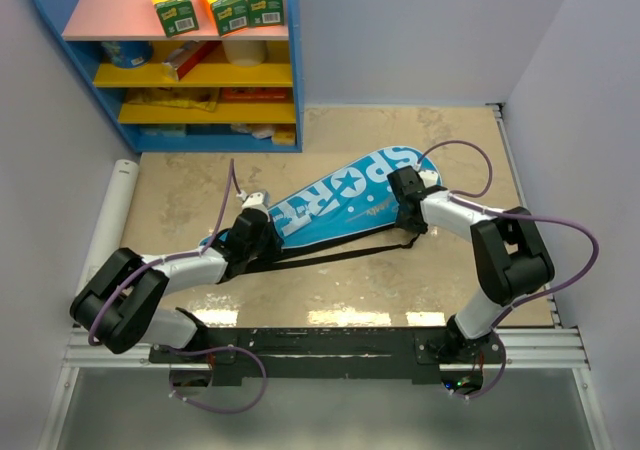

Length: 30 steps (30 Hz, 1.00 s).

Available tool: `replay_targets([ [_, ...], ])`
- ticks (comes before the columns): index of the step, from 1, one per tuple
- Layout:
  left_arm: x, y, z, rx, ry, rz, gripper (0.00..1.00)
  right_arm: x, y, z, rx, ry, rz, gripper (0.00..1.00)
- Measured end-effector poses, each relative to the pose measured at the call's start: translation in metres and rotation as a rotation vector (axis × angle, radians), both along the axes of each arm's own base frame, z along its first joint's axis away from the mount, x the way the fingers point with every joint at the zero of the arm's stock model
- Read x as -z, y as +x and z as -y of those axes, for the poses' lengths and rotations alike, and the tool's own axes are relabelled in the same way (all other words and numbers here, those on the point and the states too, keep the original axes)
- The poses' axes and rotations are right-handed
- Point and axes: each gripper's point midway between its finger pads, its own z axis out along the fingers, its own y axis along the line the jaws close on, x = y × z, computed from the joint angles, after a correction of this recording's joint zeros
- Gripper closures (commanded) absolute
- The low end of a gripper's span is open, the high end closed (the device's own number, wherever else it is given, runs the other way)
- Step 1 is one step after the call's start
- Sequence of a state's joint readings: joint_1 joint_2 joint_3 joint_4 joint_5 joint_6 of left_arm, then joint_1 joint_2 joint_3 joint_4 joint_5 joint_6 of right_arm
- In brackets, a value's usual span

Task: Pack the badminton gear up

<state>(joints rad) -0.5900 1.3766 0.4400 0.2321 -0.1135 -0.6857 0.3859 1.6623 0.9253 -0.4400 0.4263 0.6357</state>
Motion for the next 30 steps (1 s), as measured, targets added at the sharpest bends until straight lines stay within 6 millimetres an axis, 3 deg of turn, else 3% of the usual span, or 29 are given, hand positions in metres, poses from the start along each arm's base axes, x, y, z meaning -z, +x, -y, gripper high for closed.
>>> replay_targets([
  [23, 0.0, -0.001, 0.001, 0.006, -0.007, 0.004, 0.96, 0.001, 0.002, 0.004, 0.062, -0.025, -0.033, 0.67],
  [30, 0.0, -0.001, 0.002, 0.011, -0.012, 0.002, 0.96, 0.0, 0.006, 0.016, 0.1, -0.026, -0.025, 0.67],
])
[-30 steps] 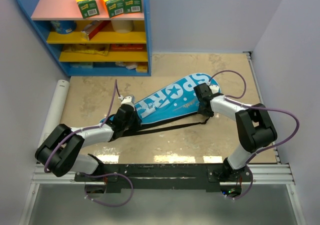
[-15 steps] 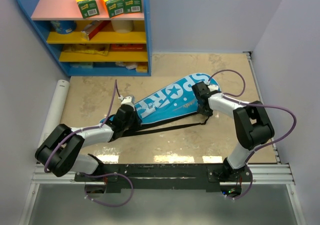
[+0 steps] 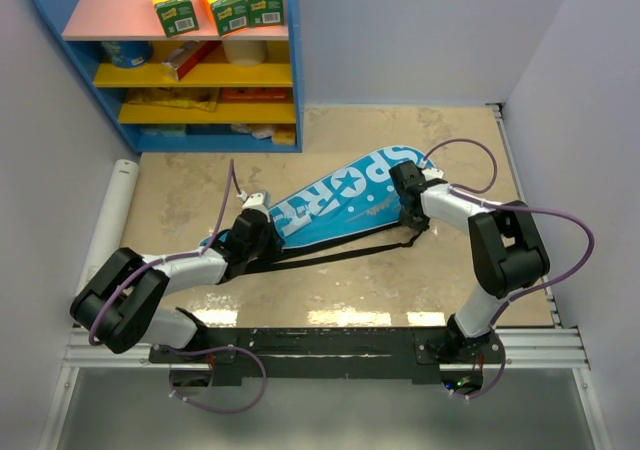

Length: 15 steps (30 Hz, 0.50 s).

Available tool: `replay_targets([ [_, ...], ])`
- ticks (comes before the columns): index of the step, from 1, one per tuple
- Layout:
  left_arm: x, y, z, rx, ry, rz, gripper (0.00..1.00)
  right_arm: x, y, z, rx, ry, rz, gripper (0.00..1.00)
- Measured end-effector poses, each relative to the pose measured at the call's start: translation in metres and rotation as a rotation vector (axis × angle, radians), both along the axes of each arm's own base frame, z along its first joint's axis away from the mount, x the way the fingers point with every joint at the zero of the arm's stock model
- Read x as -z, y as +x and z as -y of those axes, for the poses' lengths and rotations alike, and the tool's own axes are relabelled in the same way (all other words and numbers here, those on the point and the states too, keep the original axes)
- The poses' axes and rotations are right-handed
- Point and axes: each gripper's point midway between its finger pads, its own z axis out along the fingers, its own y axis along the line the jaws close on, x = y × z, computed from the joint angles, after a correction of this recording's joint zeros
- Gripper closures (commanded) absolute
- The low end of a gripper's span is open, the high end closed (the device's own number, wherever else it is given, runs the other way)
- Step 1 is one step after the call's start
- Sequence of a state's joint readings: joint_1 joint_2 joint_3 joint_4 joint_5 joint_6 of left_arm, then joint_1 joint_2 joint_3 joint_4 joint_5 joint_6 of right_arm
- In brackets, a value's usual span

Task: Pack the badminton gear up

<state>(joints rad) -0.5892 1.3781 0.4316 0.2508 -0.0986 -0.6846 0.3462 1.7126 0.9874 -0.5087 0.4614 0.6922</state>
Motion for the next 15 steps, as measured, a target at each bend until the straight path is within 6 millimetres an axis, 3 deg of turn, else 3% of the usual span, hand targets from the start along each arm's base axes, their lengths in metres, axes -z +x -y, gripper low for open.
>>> replay_targets([
  [9, 0.0002, -0.0002, 0.0014, 0.006, -0.006, 0.0, 0.97, -0.0002, 0.0011, 0.0004, 0.001, -0.003, -0.007, 0.7],
  [15, 0.0001, -0.0007, 0.0025, 0.011, -0.01, 0.0, 0.97, 0.0003, 0.0074, 0.0069, 0.017, -0.014, -0.004, 0.85],
])
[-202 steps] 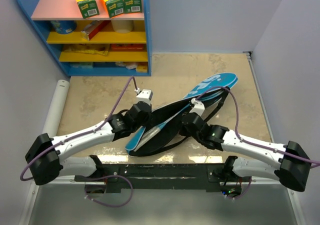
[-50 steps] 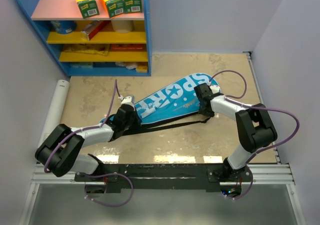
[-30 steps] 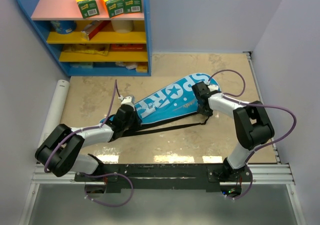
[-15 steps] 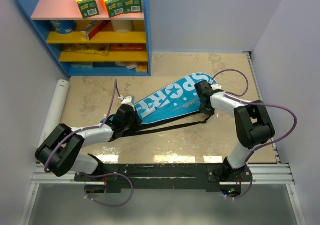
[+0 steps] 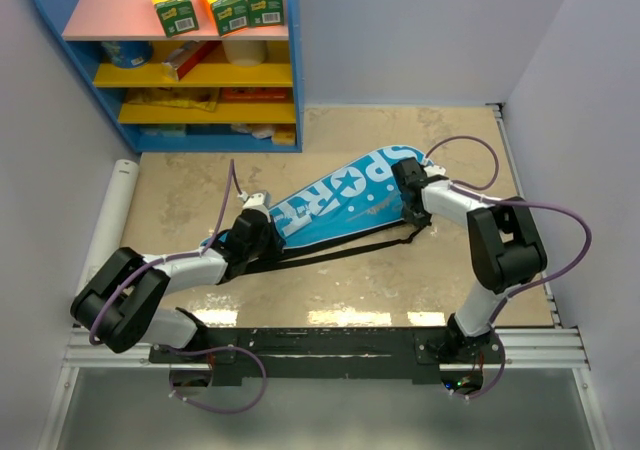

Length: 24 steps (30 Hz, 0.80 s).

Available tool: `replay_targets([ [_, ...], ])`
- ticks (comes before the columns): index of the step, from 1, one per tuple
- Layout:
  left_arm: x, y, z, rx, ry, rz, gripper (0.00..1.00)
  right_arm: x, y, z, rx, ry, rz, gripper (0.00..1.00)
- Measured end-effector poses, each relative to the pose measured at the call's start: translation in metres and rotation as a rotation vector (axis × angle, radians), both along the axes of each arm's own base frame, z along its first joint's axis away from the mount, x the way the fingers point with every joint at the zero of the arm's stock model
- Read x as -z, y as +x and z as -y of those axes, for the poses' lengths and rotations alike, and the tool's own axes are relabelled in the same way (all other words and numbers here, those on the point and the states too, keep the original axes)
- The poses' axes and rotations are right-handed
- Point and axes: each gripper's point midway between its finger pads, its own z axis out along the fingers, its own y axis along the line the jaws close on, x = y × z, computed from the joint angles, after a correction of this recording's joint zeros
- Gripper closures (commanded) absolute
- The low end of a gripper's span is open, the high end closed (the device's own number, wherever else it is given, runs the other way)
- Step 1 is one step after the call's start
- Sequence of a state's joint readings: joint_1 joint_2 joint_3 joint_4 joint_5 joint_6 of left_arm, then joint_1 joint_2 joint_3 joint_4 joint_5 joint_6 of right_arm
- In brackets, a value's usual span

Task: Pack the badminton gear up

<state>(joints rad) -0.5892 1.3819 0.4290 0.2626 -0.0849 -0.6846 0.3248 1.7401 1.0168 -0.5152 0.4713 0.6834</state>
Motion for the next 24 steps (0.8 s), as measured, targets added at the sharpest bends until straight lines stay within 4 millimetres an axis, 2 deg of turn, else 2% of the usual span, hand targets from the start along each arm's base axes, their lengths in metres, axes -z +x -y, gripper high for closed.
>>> replay_targets([
  [4, -0.0001, -0.0003, 0.0007, 0.003, -0.003, 0.0, 0.97, 0.0, 0.0026, 0.0025, -0.001, -0.011, -0.002, 0.93],
  [5, 0.0, -0.0005, 0.0007, 0.004, -0.003, -0.001, 0.97, 0.0001, 0.0028, 0.0026, -0.002, -0.012, -0.002, 1.0],
  [24, -0.0002, -0.0014, 0.0022, 0.011, -0.009, -0.004, 0.97, 0.0001, 0.0027, 0.0001, -0.079, -0.005, 0.011, 1.0],
])
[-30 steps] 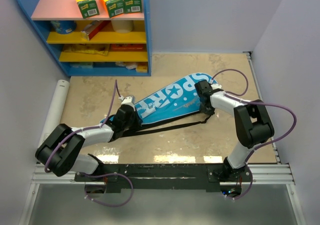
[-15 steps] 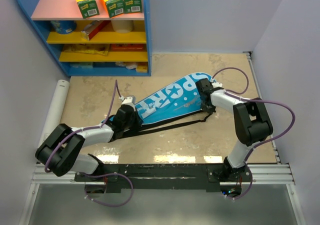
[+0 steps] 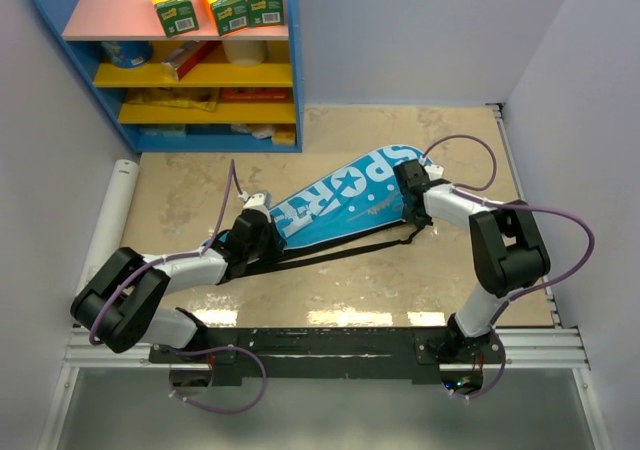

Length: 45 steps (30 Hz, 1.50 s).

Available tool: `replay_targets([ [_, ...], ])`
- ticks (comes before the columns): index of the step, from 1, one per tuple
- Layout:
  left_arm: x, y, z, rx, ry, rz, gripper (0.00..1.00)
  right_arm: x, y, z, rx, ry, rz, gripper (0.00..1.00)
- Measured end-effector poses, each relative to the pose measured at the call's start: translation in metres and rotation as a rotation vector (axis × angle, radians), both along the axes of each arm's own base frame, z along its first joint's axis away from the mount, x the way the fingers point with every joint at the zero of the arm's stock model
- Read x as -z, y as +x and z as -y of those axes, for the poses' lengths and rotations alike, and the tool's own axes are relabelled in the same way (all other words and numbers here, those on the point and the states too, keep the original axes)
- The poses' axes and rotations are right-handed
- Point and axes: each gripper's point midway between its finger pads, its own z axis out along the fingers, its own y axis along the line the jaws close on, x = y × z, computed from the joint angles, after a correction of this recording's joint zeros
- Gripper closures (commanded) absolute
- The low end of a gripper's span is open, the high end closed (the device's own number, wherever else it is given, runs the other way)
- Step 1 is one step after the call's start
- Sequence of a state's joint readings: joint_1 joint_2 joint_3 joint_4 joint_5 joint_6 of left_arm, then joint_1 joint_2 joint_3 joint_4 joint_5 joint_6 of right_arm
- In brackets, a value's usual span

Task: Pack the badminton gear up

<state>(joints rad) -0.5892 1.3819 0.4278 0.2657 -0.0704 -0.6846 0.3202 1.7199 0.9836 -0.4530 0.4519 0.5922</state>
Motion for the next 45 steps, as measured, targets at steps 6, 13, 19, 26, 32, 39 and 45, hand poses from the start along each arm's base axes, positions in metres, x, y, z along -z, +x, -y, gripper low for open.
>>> replay_targets([
  [6, 0.0, 0.0, 0.001, 0.003, -0.002, -0.001, 0.97, 0.0, -0.002, -0.011, -0.054, 0.004, 0.016, 1.0],
  [13, 0.002, 0.001, 0.004, 0.013, -0.011, -0.002, 0.98, -0.001, -0.015, -0.065, -0.211, -0.007, -0.002, 1.0],
  [19, 0.003, 0.003, 0.009, 0.025, -0.026, 0.003, 0.99, -0.001, -0.022, -0.108, -0.3, 0.009, -0.013, 1.0],
  [26, 0.003, 0.006, 0.013, 0.032, -0.036, 0.008, 1.0, 0.0, -0.038, -0.188, -0.444, 0.083, -0.005, 1.0],
  [32, 0.003, 0.008, 0.015, 0.035, -0.042, 0.012, 1.0, -0.001, -0.069, -0.27, -0.588, 0.231, -0.007, 1.0],
  [39, 0.0, 0.005, 0.018, 0.058, -0.068, 0.013, 0.91, -0.002, -0.091, -0.3, -0.619, 0.351, -0.029, 1.0],
  [45, -0.027, -0.012, 0.018, 0.095, -0.115, 0.017, 0.73, -0.002, -0.092, -0.299, -0.602, 0.38, -0.021, 1.0],
])
